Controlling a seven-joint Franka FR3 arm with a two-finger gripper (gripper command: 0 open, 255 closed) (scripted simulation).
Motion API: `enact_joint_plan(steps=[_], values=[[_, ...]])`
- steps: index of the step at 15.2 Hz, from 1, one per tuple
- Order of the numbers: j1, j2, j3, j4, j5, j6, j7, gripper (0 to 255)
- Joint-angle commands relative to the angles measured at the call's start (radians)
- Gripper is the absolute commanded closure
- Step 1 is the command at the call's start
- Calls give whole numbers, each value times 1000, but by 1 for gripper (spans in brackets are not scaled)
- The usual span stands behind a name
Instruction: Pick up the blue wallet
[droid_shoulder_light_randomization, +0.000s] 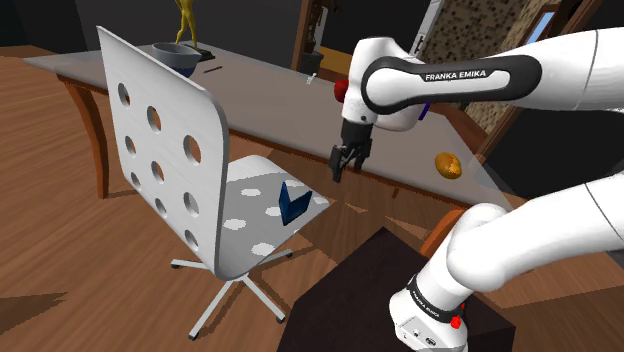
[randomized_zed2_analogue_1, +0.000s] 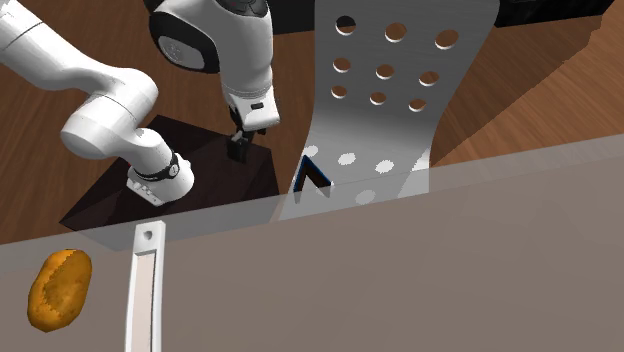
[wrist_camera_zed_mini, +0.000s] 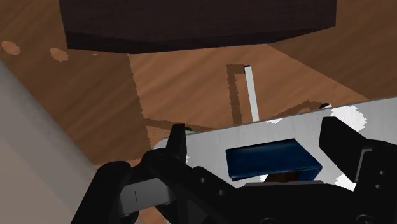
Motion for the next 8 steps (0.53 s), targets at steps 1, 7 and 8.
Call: enact_joint_plan(steps=[1, 7, 8], values=[[11, 59, 14, -3, 6, 80, 2, 0], [41, 255, 58, 28, 12, 288, 15, 0], [45, 290, 65, 39, 11, 320, 18, 0]])
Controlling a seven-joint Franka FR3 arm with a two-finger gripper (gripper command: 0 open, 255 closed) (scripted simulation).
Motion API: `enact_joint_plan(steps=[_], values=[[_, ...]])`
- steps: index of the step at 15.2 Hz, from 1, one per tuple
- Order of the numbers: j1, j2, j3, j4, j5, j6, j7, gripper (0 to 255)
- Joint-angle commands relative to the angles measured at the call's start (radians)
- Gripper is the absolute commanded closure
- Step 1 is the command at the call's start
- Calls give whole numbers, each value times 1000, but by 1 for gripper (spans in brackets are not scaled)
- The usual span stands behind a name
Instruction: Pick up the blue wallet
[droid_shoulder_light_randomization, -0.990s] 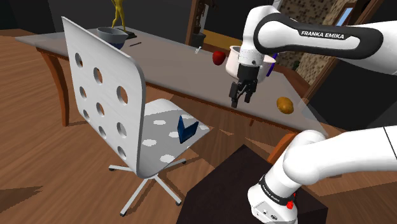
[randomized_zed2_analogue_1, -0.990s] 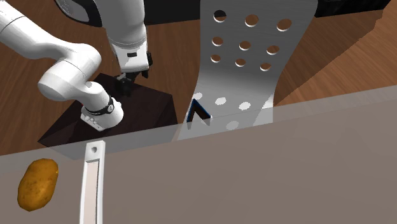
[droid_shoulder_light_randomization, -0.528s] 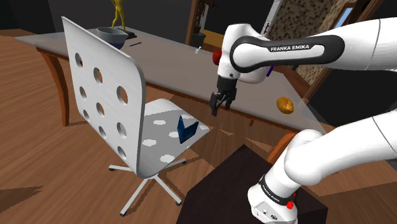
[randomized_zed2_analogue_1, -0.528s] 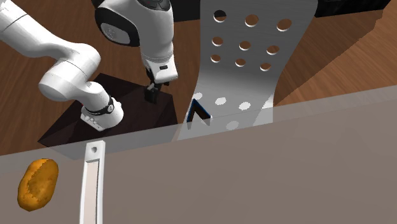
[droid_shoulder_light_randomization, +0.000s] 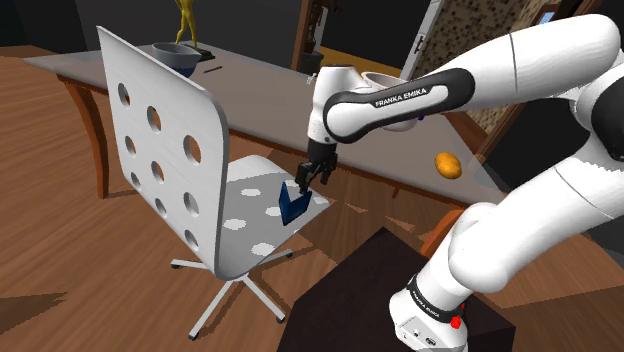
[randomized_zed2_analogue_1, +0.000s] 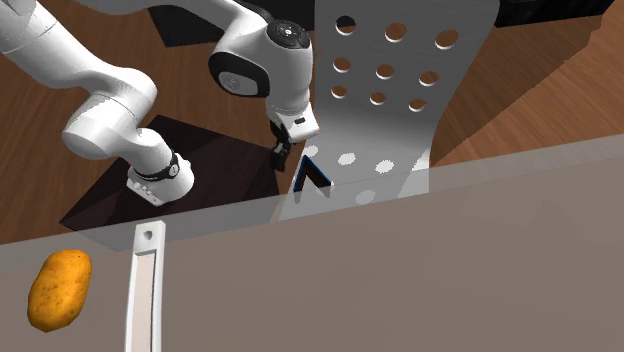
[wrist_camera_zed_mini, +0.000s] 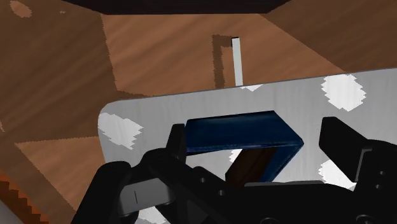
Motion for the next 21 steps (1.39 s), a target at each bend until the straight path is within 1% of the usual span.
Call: enact_joint_plan(steps=[1, 5, 6, 13, 15, 16, 21], values=[[6, 76, 12, 32, -5, 62, 3, 0], [22, 220, 38, 91, -26, 174, 22, 0], [22, 221, 38, 92, -26, 175, 23, 0], [22, 296, 39, 59, -40, 282, 33, 0], [22, 296, 39, 59, -40, 282, 33, 0], [22, 296, 39, 59, -40, 282, 33, 255], [22, 295, 39, 58, -40, 282, 33, 255]])
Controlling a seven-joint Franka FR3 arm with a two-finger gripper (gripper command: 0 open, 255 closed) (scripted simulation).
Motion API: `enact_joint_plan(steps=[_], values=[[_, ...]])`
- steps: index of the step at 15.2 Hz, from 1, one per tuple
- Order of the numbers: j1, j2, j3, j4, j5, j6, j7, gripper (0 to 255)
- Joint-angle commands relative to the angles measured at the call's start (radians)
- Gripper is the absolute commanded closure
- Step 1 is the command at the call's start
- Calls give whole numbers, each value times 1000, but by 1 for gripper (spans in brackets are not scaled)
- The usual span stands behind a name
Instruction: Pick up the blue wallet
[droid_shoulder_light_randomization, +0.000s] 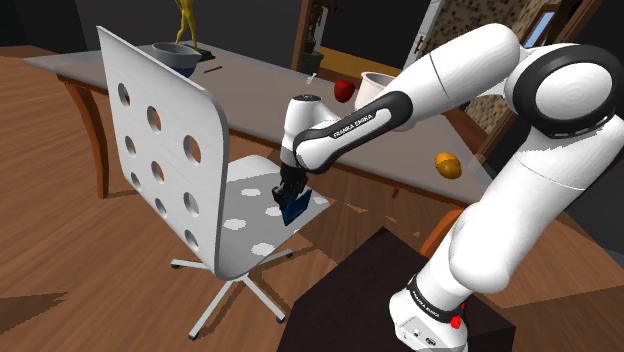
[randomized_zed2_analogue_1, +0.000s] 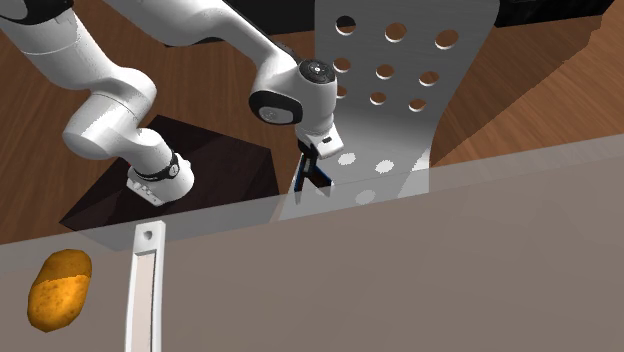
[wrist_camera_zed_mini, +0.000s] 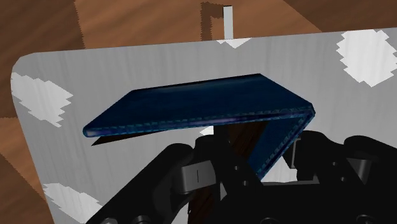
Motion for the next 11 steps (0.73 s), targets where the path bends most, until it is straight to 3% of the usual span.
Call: enact_joint_plan(steps=[1, 4, 11], values=[[1, 1, 1, 0, 1, 1, 0, 255], [0, 2, 0, 1, 0, 1, 0, 255], [1, -67, 0, 30, 13, -97, -9, 255]])
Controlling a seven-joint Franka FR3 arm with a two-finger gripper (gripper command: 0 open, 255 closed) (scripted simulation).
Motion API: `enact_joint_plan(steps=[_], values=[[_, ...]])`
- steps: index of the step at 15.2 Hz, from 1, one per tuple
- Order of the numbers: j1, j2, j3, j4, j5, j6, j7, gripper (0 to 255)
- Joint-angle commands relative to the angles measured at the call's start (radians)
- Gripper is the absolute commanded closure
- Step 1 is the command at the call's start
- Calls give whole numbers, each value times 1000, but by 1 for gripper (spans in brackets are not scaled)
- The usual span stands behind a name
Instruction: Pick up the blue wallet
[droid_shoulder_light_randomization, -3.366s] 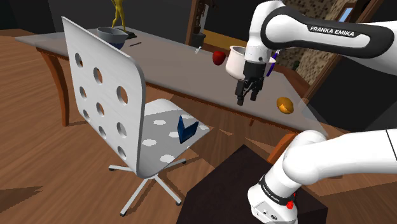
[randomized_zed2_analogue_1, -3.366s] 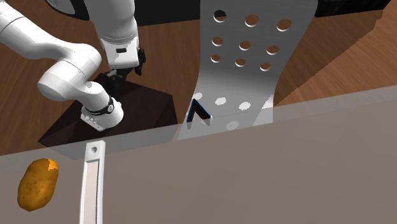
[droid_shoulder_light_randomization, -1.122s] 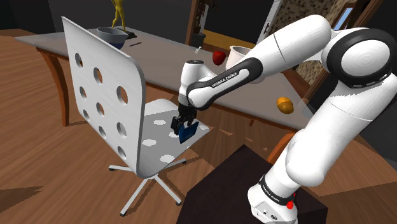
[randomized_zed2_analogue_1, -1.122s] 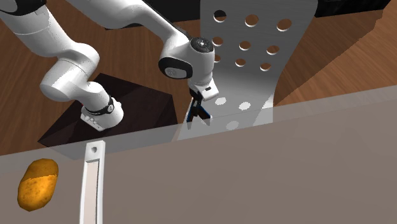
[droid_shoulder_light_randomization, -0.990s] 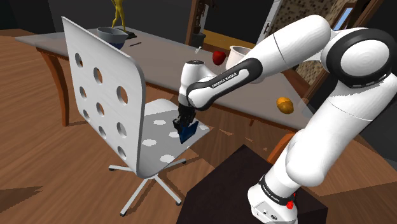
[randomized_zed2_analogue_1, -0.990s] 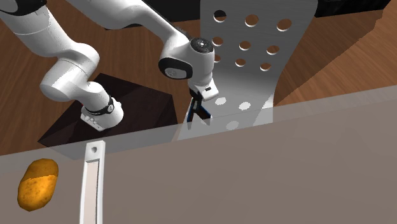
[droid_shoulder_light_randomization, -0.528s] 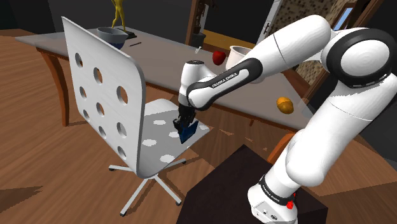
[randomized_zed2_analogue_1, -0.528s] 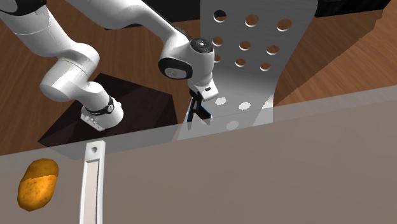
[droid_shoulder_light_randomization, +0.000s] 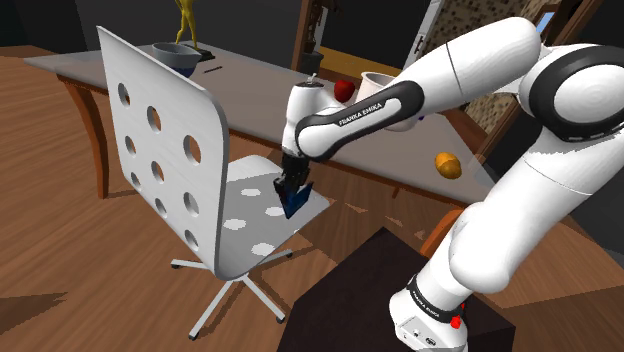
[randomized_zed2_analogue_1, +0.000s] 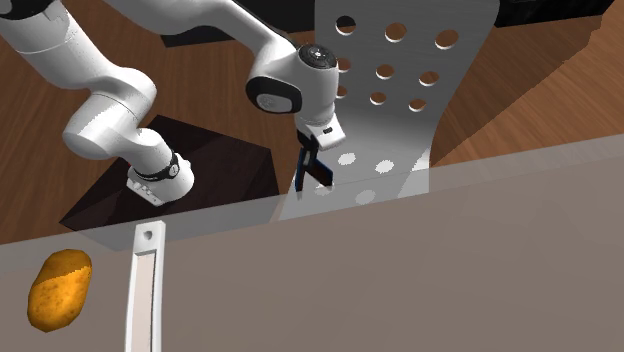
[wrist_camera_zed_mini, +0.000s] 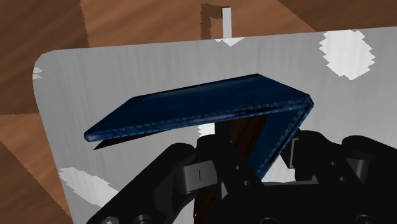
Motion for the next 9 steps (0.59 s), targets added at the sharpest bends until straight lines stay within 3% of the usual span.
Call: enact_joint_plan(steps=[1, 9], values=[[0, -18, 0, 9, 3, -27, -2, 255], [1, -76, -3, 52, 11, -127, -8, 255]])
